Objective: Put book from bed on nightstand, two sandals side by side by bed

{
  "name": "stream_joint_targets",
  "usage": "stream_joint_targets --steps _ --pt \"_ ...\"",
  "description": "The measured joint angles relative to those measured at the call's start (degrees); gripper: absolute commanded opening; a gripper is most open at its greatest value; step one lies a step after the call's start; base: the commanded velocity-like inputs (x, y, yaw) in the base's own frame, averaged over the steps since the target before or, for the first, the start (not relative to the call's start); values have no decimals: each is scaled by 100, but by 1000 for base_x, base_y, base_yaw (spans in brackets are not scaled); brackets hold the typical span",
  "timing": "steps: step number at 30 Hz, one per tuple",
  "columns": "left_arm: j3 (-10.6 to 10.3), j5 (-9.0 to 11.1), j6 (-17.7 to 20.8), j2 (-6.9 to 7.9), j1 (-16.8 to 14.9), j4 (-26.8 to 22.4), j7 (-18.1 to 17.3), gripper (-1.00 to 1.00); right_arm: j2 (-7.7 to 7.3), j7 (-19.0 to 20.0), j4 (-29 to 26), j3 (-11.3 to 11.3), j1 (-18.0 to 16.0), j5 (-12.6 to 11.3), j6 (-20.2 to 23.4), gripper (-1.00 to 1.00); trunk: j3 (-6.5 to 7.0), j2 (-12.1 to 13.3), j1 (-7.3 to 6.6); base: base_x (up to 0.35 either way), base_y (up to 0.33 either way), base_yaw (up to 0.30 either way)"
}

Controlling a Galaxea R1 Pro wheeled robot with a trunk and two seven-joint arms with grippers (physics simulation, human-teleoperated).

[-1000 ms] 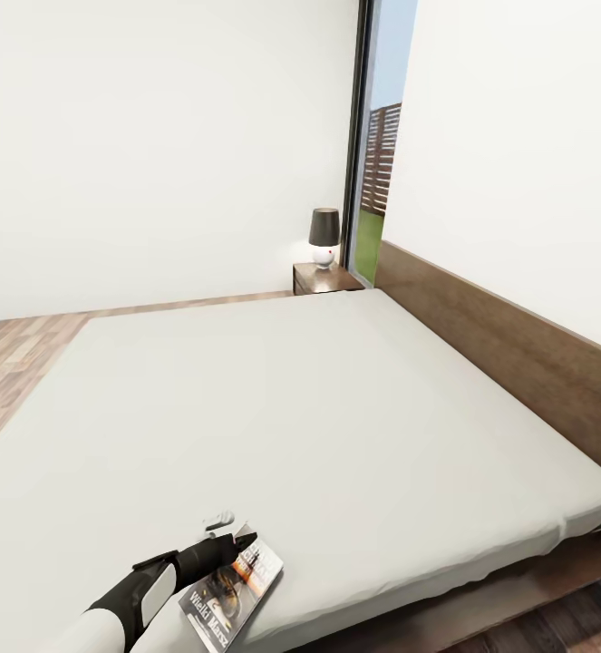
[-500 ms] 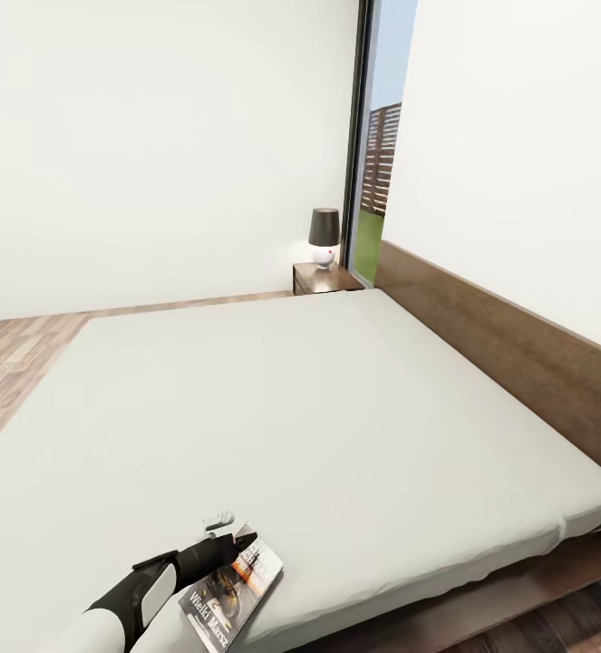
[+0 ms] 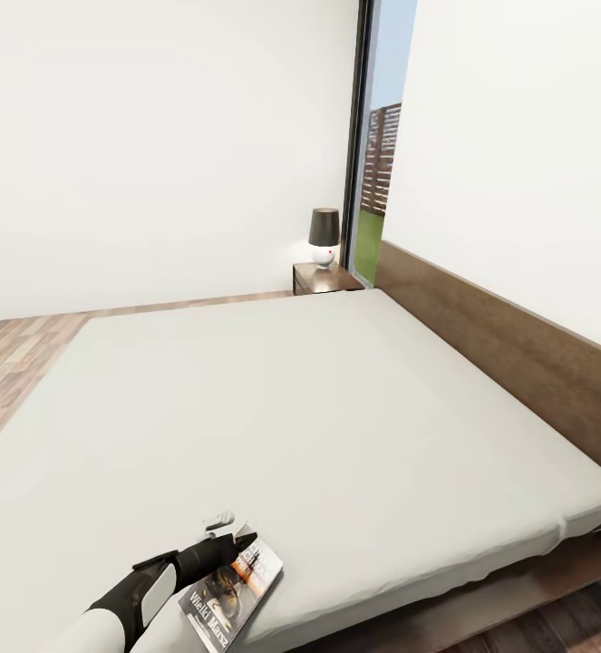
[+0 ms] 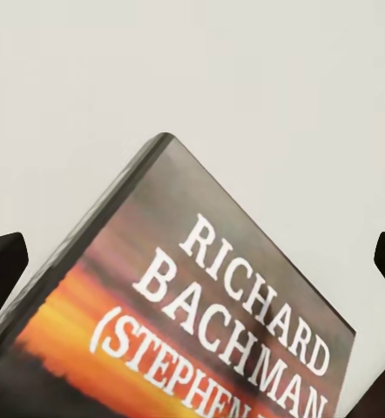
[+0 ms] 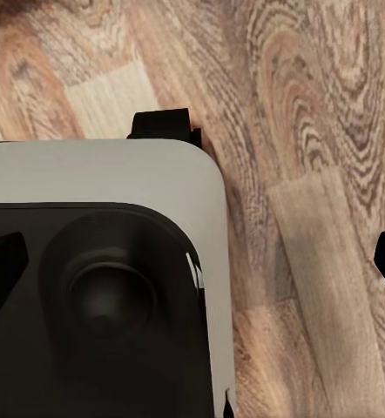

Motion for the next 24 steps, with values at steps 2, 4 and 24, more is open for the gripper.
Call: stream_joint_targets --steps 2,4,24 --pt "0 0 0 -1 0 0 0 100 0 0 0 0 0 0 0 100 1 0 0 0 0 -10" --pt "0 0 0 -2 0 0 0 100 0 0 0 0 0 0 0 100 3 0 0 0 0 -31" --pt "0 0 0 0 0 0 -1 100 -1 0 0 0 0 0 0 100 15 0 0 0 0 -12"
